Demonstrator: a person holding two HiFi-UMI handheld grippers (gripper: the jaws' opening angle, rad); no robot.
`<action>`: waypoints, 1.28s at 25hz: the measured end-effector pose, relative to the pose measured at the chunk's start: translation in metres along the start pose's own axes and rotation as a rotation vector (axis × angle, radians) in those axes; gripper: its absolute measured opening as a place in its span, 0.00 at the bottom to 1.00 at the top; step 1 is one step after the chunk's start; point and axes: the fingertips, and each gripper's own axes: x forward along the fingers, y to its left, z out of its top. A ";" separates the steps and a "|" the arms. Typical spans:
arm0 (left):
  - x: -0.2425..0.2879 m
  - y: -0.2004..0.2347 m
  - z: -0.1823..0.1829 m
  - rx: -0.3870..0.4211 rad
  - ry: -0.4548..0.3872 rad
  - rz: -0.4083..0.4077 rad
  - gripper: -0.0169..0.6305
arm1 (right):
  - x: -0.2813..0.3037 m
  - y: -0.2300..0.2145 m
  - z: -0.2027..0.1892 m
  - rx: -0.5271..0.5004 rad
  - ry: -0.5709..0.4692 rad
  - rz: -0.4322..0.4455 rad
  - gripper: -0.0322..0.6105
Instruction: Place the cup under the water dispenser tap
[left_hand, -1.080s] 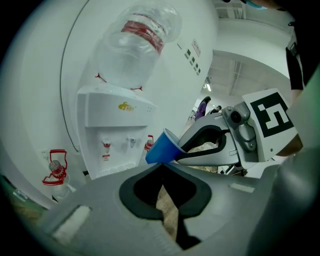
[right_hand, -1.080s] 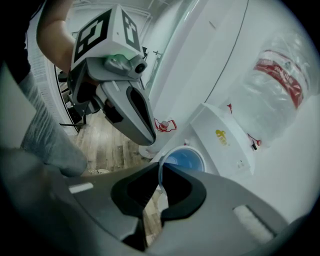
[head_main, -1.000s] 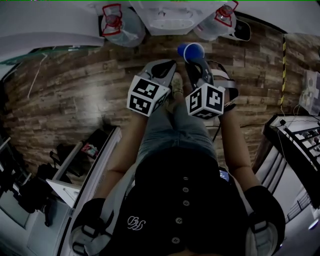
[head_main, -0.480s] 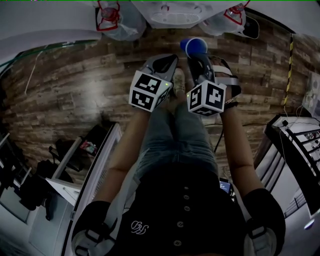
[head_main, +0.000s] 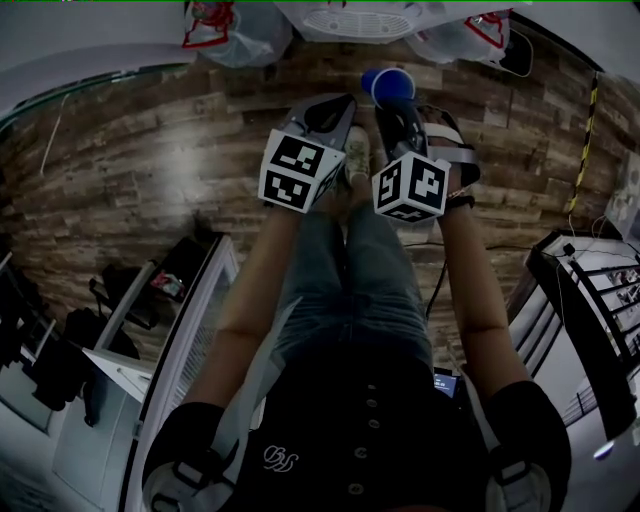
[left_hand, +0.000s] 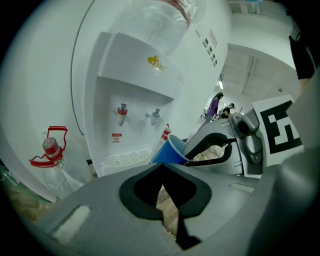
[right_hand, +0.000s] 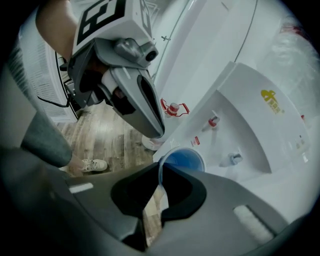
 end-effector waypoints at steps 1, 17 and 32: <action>0.003 0.003 -0.001 -0.006 -0.003 0.003 0.03 | 0.005 0.001 -0.003 0.000 0.003 0.004 0.09; 0.050 0.030 -0.012 -0.048 -0.005 0.017 0.03 | 0.084 -0.030 -0.047 -0.029 0.065 -0.025 0.09; 0.075 0.049 0.009 -0.087 -0.030 0.034 0.03 | 0.141 -0.075 -0.064 -0.038 0.121 -0.043 0.09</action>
